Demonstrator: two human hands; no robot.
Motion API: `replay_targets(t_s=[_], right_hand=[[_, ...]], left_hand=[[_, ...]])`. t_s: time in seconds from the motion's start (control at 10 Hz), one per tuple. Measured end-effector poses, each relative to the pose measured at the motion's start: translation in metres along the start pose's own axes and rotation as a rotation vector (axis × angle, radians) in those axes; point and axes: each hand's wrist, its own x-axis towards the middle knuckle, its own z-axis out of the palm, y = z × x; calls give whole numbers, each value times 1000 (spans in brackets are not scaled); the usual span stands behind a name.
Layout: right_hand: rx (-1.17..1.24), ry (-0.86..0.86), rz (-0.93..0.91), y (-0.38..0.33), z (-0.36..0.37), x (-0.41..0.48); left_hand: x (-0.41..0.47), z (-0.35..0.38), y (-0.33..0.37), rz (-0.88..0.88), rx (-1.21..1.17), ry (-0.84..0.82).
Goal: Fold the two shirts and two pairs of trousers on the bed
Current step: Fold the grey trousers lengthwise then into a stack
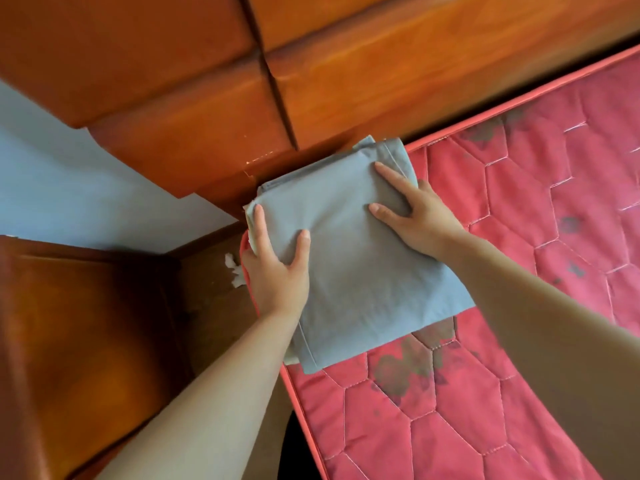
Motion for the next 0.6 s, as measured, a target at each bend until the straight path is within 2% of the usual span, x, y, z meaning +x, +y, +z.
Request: replay_targets(t_s=[0.1, 0.2, 0.3, 0.5, 0.6], right_hand=[[-350, 124, 20, -16, 3, 3], [-434, 342, -174, -29, 20, -22], [-448, 247, -288, -20, 33, -27], [-463, 256, -242, -11, 44, -12], [-476, 190, -217, -18, 37, -19]], left_hand=[[1, 1, 10, 7, 423, 19], [-17, 10, 11, 488, 611, 51], [-17, 21, -4, 633, 697, -21], [5, 38, -18, 646, 710, -1], [0, 23, -7, 628, 745, -64]])
